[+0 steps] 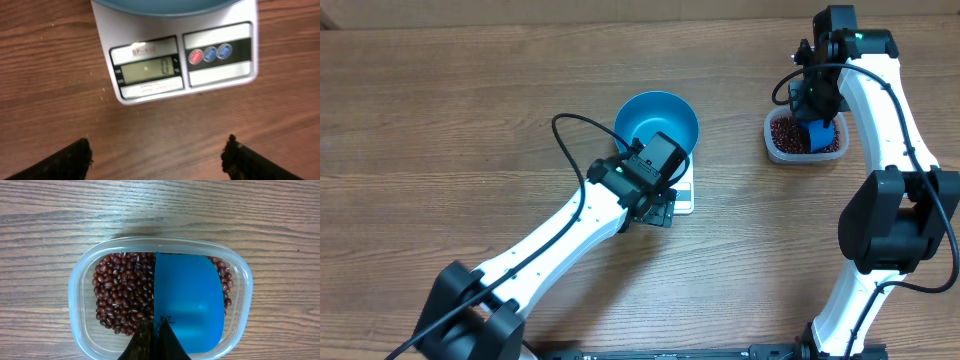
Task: Scoop item into bowl and weigh 150g on scale
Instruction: 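Pull the left gripper back to face the scale display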
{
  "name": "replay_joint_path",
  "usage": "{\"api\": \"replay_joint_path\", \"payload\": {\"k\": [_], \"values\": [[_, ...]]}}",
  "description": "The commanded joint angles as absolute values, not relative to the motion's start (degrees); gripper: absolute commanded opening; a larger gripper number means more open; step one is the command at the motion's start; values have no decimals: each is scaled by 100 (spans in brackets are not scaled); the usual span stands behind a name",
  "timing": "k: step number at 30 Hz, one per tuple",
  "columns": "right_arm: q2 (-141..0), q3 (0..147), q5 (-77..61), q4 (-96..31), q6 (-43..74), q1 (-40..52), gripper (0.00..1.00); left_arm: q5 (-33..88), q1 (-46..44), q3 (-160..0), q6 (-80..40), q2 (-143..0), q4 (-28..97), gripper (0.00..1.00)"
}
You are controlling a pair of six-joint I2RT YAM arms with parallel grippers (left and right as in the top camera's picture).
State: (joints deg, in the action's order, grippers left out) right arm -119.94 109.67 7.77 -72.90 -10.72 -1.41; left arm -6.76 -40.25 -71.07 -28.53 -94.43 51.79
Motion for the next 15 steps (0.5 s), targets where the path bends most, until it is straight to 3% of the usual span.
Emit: {"api": "replay_joint_path", "payload": {"k": [1,3,15], "values": [[-12070,10908,849,-7223,-1050,-200,4,25,-4014,-7306,-2517,-9198,5271,94],[-12070,10908,849,-7216,-1052,-200,4,224,-4014,-7303,-2311,-9183,5295,100],[-12070,10908,849,-7181,-1050,-200,4,-779,-4014,-7301,-3011,-9183,5905,100]]}}
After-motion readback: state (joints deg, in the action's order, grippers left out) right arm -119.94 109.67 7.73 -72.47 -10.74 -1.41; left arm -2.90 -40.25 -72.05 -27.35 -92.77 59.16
